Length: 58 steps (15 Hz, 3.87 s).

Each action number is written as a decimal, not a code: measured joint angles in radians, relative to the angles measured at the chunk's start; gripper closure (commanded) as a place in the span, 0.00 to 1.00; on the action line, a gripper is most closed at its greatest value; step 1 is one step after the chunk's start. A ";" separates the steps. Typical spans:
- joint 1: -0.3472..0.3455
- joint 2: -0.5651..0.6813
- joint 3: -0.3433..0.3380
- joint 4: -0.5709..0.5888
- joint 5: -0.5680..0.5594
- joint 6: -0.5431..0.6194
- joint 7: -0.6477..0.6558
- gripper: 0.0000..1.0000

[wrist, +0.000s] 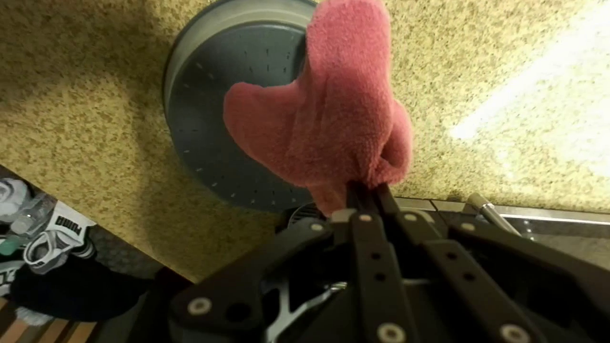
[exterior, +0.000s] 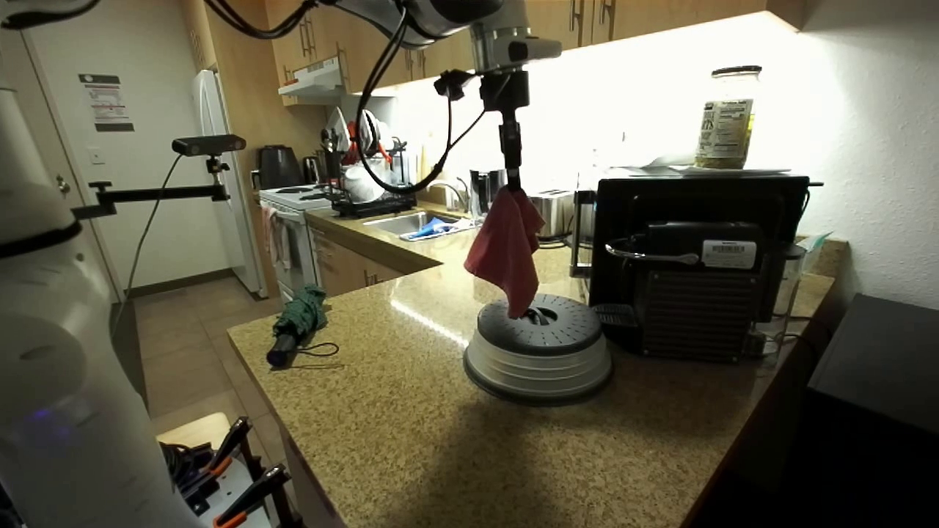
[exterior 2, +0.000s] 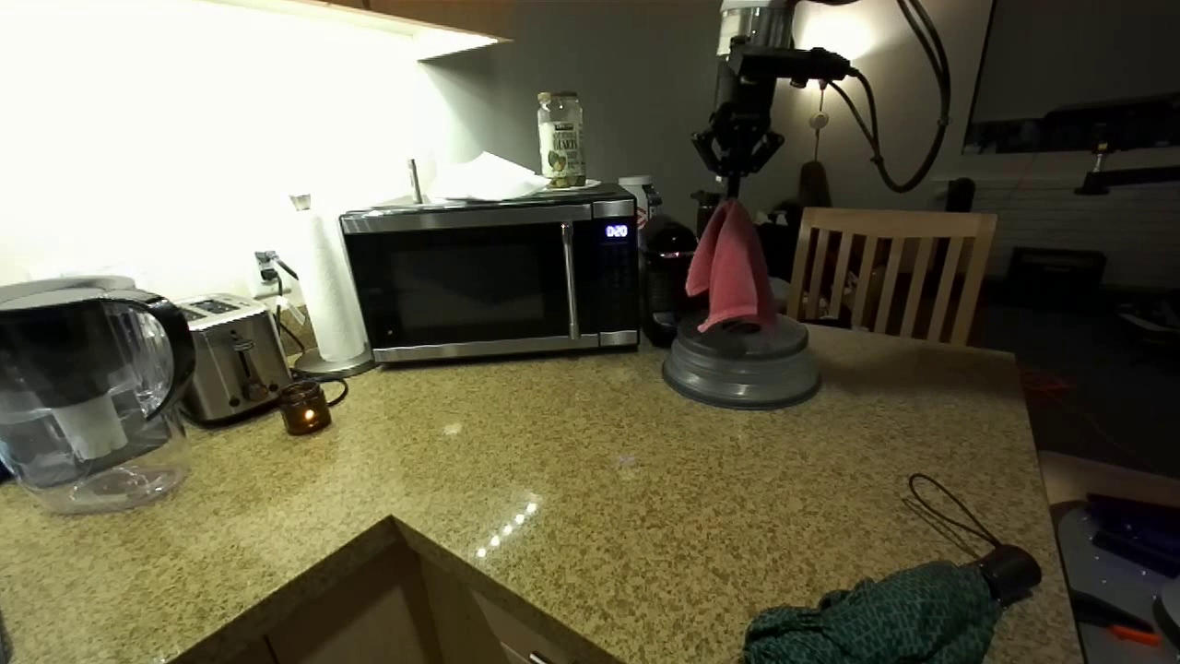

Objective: Pick up the pink cloth and put it on the left side of the counter

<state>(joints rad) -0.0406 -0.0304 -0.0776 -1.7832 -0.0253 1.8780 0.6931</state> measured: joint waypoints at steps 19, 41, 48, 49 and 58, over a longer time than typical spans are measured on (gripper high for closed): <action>-0.133 -0.188 -0.063 -0.240 0.014 0.044 0.220 0.96; -0.206 -0.263 -0.017 -0.436 -0.031 0.011 0.398 0.95; -0.204 -0.232 -0.016 -0.429 -0.047 -0.007 0.417 0.96; -0.203 -0.227 -0.016 -0.429 -0.047 -0.007 0.417 0.96; -0.202 -0.213 -0.018 -0.427 -0.047 -0.006 0.418 0.96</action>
<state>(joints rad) -0.2423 -0.2430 -0.0952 -2.2097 -0.0720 1.8716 1.1108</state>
